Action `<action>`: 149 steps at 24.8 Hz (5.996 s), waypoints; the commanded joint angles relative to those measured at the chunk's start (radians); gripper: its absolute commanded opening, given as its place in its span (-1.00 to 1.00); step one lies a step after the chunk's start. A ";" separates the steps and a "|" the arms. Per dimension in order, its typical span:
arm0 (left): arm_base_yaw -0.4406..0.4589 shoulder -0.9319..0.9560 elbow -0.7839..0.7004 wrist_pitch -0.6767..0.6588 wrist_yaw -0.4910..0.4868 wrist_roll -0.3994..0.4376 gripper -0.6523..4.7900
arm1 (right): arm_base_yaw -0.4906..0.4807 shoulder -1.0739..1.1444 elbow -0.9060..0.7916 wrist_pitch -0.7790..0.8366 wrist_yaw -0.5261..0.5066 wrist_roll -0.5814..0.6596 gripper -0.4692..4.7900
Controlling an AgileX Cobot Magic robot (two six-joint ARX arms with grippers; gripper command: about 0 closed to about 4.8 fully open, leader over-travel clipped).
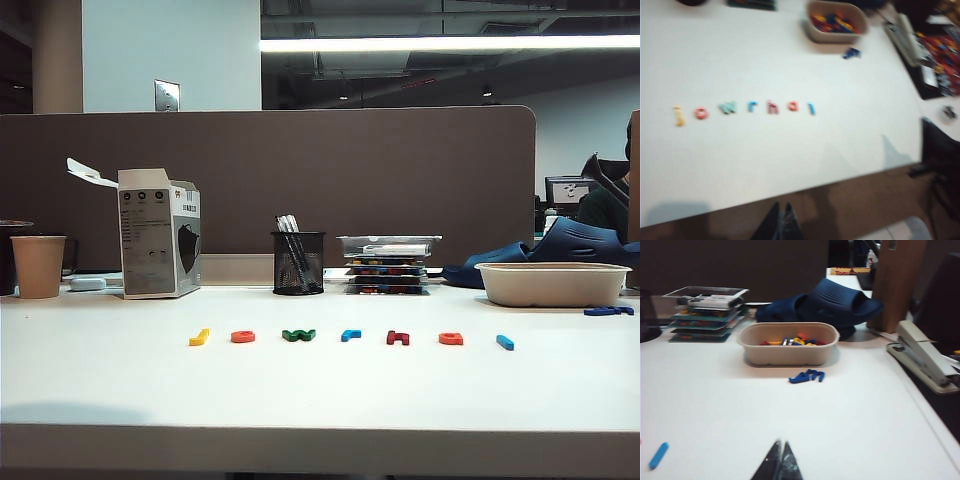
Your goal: Select the appropriate letters from the row of letter magnets placed on the table to arrange into the word "car".
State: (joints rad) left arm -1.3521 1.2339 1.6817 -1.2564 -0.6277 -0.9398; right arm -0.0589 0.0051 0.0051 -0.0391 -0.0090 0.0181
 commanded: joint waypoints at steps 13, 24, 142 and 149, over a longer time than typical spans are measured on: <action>-0.016 0.103 -0.002 -0.163 -0.101 -0.198 -0.78 | 0.000 -0.007 -0.002 0.022 0.044 0.008 -0.83; -0.017 0.107 -0.002 -0.130 -0.093 -0.197 -0.78 | 0.001 -0.007 -0.001 0.059 0.043 0.008 -0.83; -0.018 0.107 -0.002 -0.129 -0.093 -0.197 -0.78 | 0.851 2.012 1.345 -0.106 0.058 0.383 0.20; -0.018 0.107 -0.002 -0.130 -0.093 -0.197 -0.78 | 0.849 2.021 1.345 -0.083 0.058 0.397 0.20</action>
State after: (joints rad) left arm -1.3701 1.3434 1.6783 -1.3880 -0.7181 -1.1378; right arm 0.7887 2.0243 1.3441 -0.1452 0.0494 0.4042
